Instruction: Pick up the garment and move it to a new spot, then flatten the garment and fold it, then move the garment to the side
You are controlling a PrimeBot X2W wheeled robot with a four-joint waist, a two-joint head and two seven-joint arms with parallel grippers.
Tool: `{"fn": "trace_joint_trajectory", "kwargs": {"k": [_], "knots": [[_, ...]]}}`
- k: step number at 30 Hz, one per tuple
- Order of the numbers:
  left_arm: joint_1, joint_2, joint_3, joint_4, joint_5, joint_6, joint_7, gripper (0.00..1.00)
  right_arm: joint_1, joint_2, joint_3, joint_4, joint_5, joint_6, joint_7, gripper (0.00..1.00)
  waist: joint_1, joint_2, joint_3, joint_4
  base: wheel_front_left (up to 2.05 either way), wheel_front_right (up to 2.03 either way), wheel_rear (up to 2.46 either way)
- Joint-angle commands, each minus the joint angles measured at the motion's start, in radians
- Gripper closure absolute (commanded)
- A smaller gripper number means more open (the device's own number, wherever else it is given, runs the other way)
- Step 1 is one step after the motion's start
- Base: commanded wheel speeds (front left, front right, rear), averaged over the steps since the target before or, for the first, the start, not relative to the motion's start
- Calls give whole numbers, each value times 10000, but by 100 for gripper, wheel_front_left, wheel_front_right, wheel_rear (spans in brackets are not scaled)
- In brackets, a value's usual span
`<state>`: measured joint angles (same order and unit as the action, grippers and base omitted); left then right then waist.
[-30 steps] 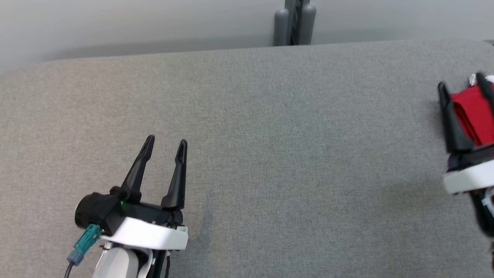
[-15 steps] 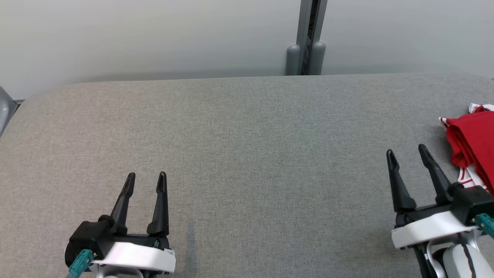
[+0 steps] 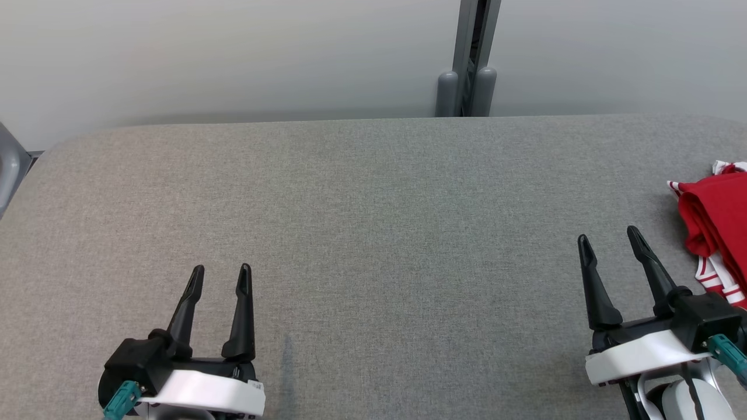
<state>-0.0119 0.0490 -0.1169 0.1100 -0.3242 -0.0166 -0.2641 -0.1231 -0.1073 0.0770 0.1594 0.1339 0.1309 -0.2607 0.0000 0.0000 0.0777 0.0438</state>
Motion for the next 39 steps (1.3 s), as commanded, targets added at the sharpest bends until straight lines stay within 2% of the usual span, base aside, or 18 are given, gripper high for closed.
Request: {"fn": "trace_joint_trajectory", "kwargs": {"k": [1, 11, 22, 39], "knots": [[-51, 39, -3, 45, -168, 26, 12, 0, -4, -27, -18, -32, -25, -3, -63, 0, 0, 0, 12, -1, 0, 0, 0], [-221, 37, 1, 53, -177, 132, 10, 0, -165, -83, 23, 24, 83, -3, -64, 0, 0, 0, 103, 0, 0, 0, 0], [-193, 37, -11, -57, -216, -179, 12, 0, -247, -127, -40, 28, 162, -3, -65, 0, 0, 0, 102, 34, 0, 0, 0], [28, 41, 363, -70, -1510, -652, 12, 0, -256, -144, 72, 121, 164, -3, -59, 0, 0, 0, 26, 81, 0, 0, 0]]}}
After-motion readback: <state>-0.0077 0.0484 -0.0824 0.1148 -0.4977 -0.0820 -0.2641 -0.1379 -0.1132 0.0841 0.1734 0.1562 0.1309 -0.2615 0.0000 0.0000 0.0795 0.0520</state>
